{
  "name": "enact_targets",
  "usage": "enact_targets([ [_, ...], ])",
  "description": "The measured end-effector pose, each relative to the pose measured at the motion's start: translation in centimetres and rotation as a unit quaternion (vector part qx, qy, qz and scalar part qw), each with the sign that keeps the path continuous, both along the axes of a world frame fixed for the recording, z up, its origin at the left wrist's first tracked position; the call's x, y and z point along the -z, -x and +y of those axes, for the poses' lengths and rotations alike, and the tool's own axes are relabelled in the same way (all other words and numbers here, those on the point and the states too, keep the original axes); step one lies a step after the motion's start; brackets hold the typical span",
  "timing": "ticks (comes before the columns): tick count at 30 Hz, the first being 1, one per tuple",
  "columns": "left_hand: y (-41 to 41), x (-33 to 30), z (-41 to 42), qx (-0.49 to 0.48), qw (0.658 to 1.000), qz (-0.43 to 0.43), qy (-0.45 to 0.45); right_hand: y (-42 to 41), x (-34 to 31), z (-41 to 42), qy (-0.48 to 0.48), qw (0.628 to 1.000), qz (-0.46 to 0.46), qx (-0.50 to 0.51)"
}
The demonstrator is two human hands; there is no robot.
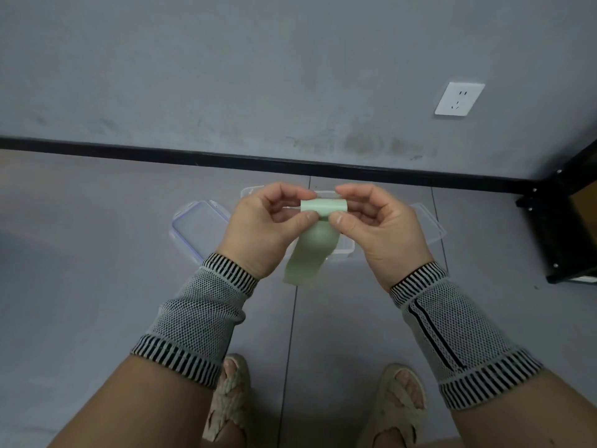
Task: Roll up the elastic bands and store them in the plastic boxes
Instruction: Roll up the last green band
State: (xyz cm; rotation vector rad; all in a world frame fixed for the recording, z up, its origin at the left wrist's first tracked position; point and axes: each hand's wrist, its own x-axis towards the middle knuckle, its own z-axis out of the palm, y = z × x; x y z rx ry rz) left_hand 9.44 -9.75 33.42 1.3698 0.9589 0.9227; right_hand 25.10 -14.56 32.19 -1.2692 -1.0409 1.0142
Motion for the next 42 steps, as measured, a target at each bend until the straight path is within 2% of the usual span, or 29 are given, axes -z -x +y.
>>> enact_targets([
  [9,-0.16,-0.34,-0.09,-0.001,1.0,0.003,-0.003,0.12,-0.27,0.08,0.015,1.0,0.016,0.011],
  [17,-0.19,-0.03,0.03,0.0,0.996,-0.007,0.086,-0.04,-0.34,0.04,-0.009,1.0,0.011,0.003],
  [22,-0.11,0.11,0.1,-0.006,0.998,-0.008,0.064,-0.1,-0.37,-0.06,-0.001,1.0,0.005,-0.001],
  [26,-0.12,0.1,0.2,-0.005,0.999,-0.012,0.043,-0.06,-0.39,0.06,0.031,0.998,0.044,0.019],
  [42,-0.57,0.19,0.28,-0.014,0.995,-0.012,0.097,-0.28,-0.15,0.02,0.004,0.999,-0.011,0.034],
])
